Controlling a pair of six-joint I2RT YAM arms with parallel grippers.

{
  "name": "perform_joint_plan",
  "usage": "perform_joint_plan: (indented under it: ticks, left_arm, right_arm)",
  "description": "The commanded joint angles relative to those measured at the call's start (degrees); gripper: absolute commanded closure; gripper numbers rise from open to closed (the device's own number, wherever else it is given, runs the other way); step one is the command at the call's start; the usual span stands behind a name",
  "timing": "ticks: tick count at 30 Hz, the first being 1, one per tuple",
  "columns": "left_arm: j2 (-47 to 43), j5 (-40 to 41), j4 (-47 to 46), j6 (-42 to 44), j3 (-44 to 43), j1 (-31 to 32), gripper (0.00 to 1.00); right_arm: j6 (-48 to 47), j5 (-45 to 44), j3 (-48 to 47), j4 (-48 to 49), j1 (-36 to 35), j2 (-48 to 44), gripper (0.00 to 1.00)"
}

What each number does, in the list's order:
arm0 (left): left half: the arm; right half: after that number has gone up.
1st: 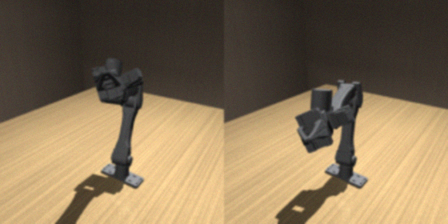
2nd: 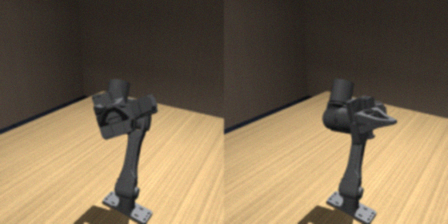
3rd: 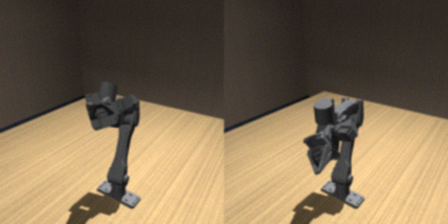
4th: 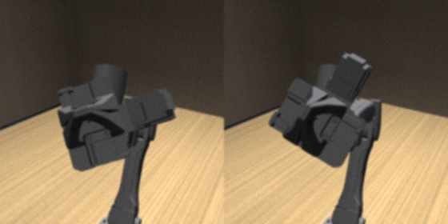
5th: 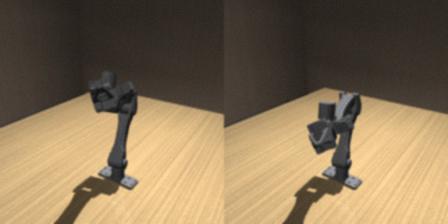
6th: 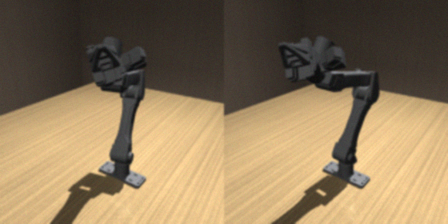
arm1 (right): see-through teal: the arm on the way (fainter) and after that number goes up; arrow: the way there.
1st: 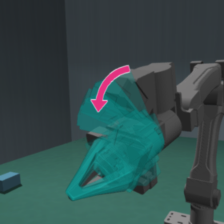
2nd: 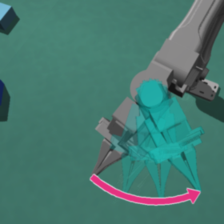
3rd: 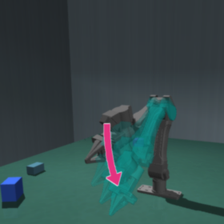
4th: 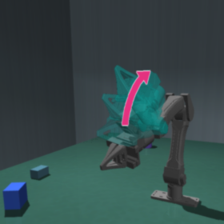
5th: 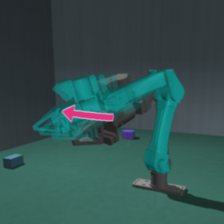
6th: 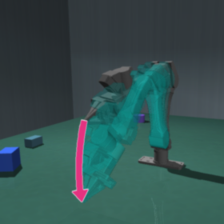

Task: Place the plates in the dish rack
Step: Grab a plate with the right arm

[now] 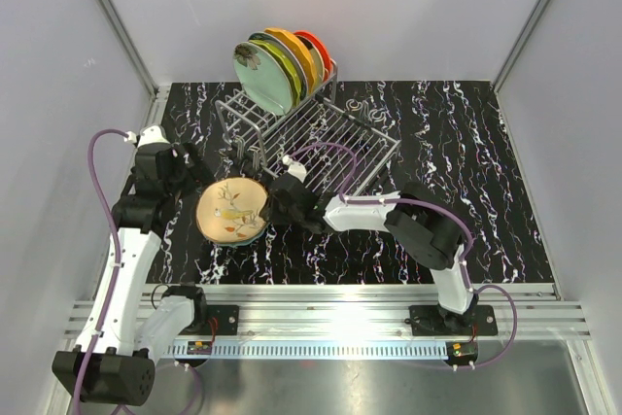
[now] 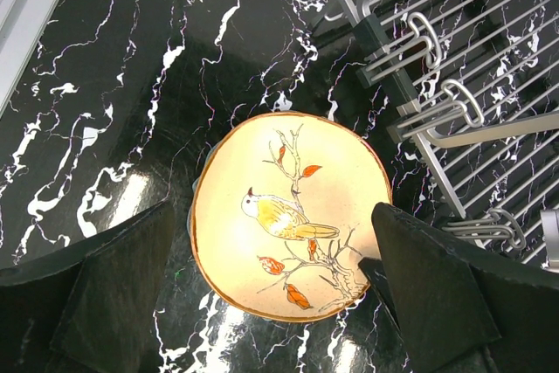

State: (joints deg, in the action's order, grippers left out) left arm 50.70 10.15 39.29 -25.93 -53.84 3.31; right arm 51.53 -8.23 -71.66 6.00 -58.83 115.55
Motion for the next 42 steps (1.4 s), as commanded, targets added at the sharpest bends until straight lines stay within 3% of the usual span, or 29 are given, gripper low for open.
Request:
perform_joint_plan:
  ticks: [1,2,6,10,16,23,27,28,30,34,36,38,42]
  left_arm:
    - [-0.9,-1.5,-2.6,0.4,0.1,-0.3,0.01]
    - [-0.9,-1.5,-2.6,0.4,0.0,-0.3,0.01]
    - [-0.9,-1.5,-2.8,0.4,0.1,-0.3,0.01]
    - [-0.5,-1.5,-2.7,0.4,0.1,-0.3,0.01]
    - [0.1,-0.4,-2.4,0.3,0.1,-0.3,0.01]
    - [2.5,-0.2,-2.0,0.1,0.3,-0.3,0.11]
    - [6.2,-0.8,-1.6,0.1,0.0,-0.3,0.28]
    - [6.7,-1.3,-1.6,0.1,-0.1,-0.3,0.39]
    - [8.3,-1.5,-1.6,0.0,0.0,-0.4,0.48]
    - [11.2,-1.8,-1.5,-0.1,0.0,-0.8,0.81]
    - [13.2,-2.0,-1.5,-0.3,-0.1,-0.8,0.92]
    - [14.9,-2.1,-1.3,-0.5,-0.2,-0.8,1.00]
    - [20.5,-2.1,-0.8,-1.0,-0.6,-0.9,1.00]
  right_arm:
    - [1.0,-1.4,-3.0,0.7,-0.1,1.4,0.66]
    - [0.9,-1.4,-3.2,0.7,-0.1,1.5,0.67]
    - [1.7,-1.4,-3.7,0.8,0.0,2.1,0.86]
    - [1.5,-3.0,-2.8,1.2,0.0,0.0,1.00]
    - [1.2,-4.4,0.2,1.6,-0.1,-4.4,1.00]
    - [1.1,-5.0,4.3,2.7,-0.4,-9.0,1.00]
    - [0.9,-5.0,6.7,3.1,-0.6,-11.2,1.00]
    - [0.9,-5.0,7.2,3.3,-0.6,-11.6,1.00]
    - [1.3,-5.1,9.0,4.1,-0.7,-12.4,1.00]
    - [2.1,-5.2,11.5,6.0,-0.6,-13.2,1.00]
    - [2.0,-4.7,11.9,6.8,-0.6,-13.4,1.00]
    - [1.8,-4.1,11.6,7.2,-0.5,-13.0,1.00]
    - [2.9,-2.8,12.2,8.6,-0.7,-12.1,1.00]
